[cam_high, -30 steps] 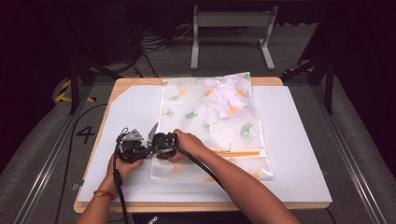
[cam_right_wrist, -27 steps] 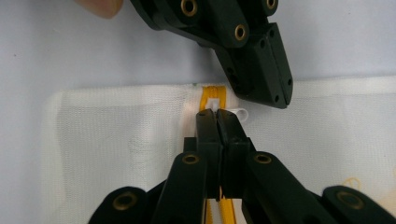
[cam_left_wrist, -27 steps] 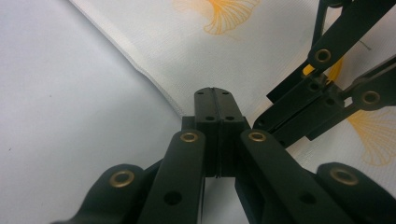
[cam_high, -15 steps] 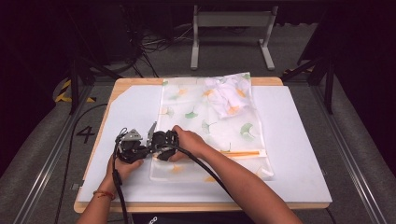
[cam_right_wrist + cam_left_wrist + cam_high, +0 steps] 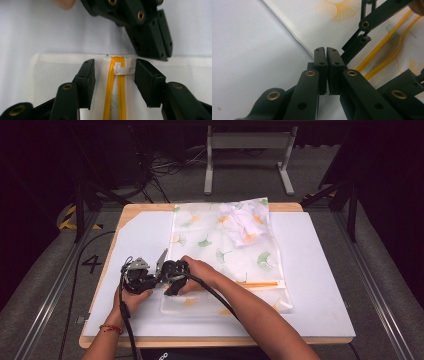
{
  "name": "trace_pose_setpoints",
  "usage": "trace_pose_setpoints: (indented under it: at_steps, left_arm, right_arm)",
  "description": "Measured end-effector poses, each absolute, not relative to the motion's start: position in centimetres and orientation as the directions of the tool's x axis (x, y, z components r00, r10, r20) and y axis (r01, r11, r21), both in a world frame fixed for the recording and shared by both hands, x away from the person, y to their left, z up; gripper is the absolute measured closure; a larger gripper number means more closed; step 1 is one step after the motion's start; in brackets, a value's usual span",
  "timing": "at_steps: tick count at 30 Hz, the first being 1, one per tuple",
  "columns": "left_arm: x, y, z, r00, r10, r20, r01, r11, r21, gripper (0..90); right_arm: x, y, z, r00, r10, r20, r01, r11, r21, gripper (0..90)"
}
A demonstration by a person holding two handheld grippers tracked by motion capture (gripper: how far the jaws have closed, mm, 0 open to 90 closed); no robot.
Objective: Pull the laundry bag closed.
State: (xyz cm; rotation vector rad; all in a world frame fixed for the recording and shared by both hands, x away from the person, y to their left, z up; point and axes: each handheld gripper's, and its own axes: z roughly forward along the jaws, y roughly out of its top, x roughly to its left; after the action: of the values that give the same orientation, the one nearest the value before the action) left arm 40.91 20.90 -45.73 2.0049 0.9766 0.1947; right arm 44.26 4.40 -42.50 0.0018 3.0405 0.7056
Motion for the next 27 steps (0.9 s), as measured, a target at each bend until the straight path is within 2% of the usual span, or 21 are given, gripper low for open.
trace_pose_setpoints:
  at_steps: [4, 7, 10, 13, 14, 19, 21, 24, 27]
  left_arm:
    - [40.6, 21.1, -45.6, 0.693, 0.692, -0.204, 0.535, -0.303, 0.788, 90.0]
    - [40.4, 20.8, -45.5, 0.71, 0.682, -0.174, 0.515, -0.335, 0.789, 90.0]
    - [40.4, 20.9, -45.5, 0.712, 0.679, -0.176, 0.513, -0.332, 0.792, 90.0]
    - [40.4, 20.7, -45.5, 0.711, 0.682, -0.174, 0.515, -0.336, 0.788, 90.0]
    - [40.5, 20.6, -45.6, 0.716, 0.679, -0.161, 0.512, -0.354, 0.783, 90.0]
    - [40.7, 20.4, -45.6, 0.724, 0.666, -0.179, 0.526, -0.364, 0.769, 90.0]
    - [40.7, 20.3, -45.6, 0.724, 0.668, -0.171, 0.523, -0.372, 0.767, 89.7]
    - [40.8, 20.2, -45.5, 0.728, 0.663, -0.175, 0.516, -0.361, 0.777, 89.6]
    - [41.0, 19.6, -45.6, 0.734, 0.659, -0.16, 0.522, -0.399, 0.754, 89.7]
  right_arm:
    - [44.5, 4.3, -42.2, -1.0, 0.002, -0.005, 0.0, 0.914, 0.407, 60.1]
    - [44.5, 4.0, -41.9, -1.0, -0.019, 0.0, -0.017, 0.91, 0.413, 76.6]
    - [44.2, 3.8, -41.6, -1.0, -0.028, -0.011, -0.03, 0.915, 0.402, 81.0]
    - [44.3, 3.7, -41.5, -0.999, -0.043, -0.022, -0.048, 0.911, 0.41, 80.4]
    - [44.2, 3.7, -41.4, -0.999, -0.034, -0.027, -0.042, 0.91, 0.411, 75.8]
    - [44.3, 4.1, -42.0, -0.999, -0.028, -0.044, -0.043, 0.915, 0.402, 71.0]
    - [44.5, 4.1, -42.1, -1.0, -0.012, -0.029, -0.023, 0.904, 0.426, 73.3]
    - [44.4, 4.0, -42.2, -1.0, 0.008, -0.026, -0.004, 0.902, 0.432, 82.7]
    - [44.2, 4.1, -42.2, -1.0, -0.009, -0.03, -0.021, 0.907, 0.42, 82.7]
